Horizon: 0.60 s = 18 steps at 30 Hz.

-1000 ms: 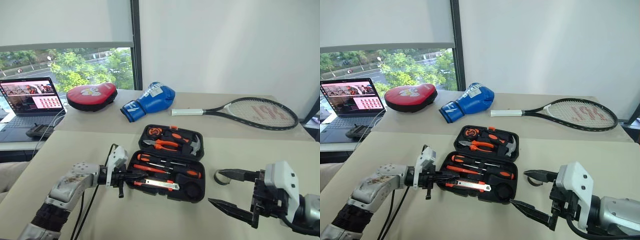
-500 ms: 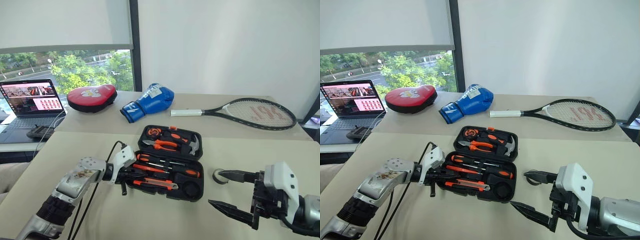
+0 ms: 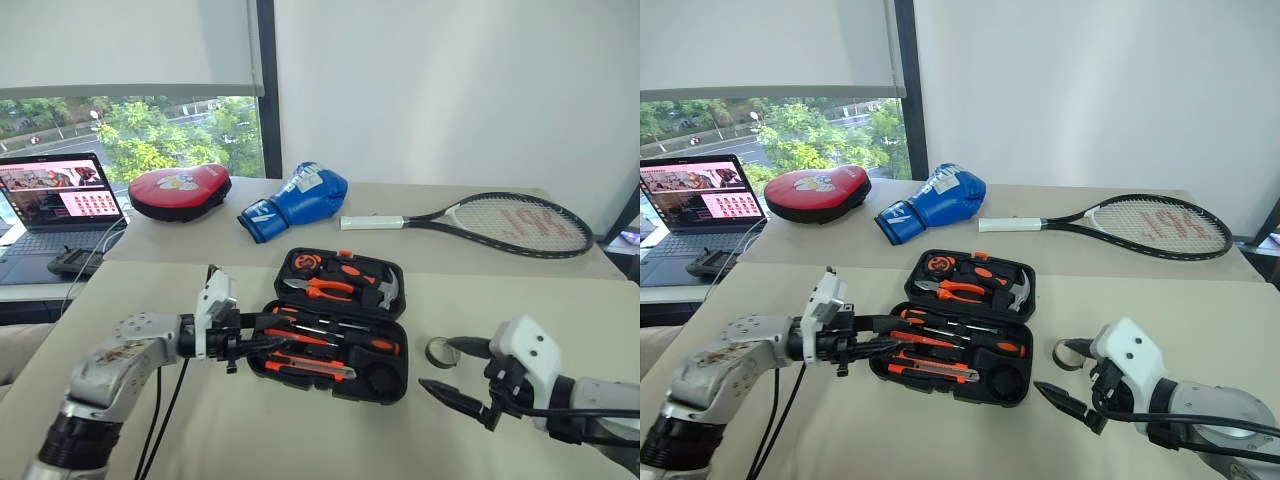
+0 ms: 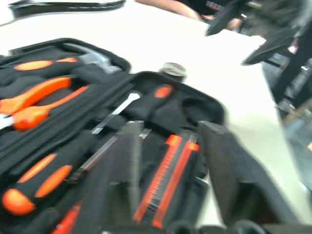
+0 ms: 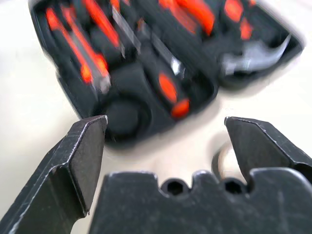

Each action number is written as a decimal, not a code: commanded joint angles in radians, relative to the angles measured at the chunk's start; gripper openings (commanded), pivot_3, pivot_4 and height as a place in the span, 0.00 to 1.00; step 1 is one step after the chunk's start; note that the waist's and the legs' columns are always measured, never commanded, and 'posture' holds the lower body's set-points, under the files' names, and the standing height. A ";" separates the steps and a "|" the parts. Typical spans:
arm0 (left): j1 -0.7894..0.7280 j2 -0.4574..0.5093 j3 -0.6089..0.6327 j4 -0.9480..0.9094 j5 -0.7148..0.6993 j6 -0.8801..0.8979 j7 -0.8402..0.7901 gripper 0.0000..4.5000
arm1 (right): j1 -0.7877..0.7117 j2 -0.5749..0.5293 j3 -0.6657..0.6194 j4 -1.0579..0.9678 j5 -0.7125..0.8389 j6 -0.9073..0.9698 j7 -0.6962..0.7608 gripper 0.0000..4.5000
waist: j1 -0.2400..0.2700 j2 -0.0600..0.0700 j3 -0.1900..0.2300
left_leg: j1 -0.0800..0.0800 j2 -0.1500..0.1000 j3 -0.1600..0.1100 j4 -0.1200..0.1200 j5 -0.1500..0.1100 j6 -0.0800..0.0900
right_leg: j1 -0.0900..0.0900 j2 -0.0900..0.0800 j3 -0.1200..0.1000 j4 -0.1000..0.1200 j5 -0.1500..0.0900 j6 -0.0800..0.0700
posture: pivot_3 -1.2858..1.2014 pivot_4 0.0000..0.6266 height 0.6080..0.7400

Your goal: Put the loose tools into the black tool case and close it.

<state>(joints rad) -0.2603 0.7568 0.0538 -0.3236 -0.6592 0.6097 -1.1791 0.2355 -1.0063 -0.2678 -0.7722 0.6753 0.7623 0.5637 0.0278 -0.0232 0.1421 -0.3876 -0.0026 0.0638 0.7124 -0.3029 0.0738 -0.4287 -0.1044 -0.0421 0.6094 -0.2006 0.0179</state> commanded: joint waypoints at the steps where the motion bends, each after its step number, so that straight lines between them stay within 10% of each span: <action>1: 0.020 0.055 0.057 -0.116 -0.081 0.040 -0.021 0.85 | -0.112 -0.020 0.087 0.101 -0.079 0.105 -0.062 1.00 | -0.002 0.000 0.001 | 0.000 0.000 0.000 0.000 0.000 0.000 | 0.000 0.000 0.000 0.000 -0.002 -0.003 | 0.52 0.24 1.00; 3: 0.036 0.078 0.073 -0.152 -0.109 0.058 -0.017 0.99 | -0.192 0.004 0.136 0.166 -0.088 0.145 -0.074 1.00 | -0.003 0.000 0.002 | 0.000 0.000 0.000 0.001 0.000 0.000 | 0.000 0.001 0.000 0.000 -0.002 -0.004 | 0.52 0.24 1.00; 18: 0.101 0.090 0.117 -0.244 -0.158 0.072 0.090 0.99 | -0.464 0.127 0.301 0.392 -0.196 0.243 -0.059 1.00 | -0.011 0.003 0.005 | 0.001 0.000 0.001 0.000 0.001 -0.001 | 0.000 0.008 -0.001 0.001 0.002 0.002 | 0.52 0.24 1.00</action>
<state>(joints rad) -0.1538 0.8386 0.1432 -0.5388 -0.8059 0.6980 -1.0996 -0.2184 -0.8639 0.0399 -0.3600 0.4926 1.0130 0.4900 0.0164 -0.0203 0.1473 -0.3869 -0.0026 0.0650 0.7123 -0.3021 0.0730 -0.4285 -0.0964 -0.0433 0.6098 -0.1984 0.0201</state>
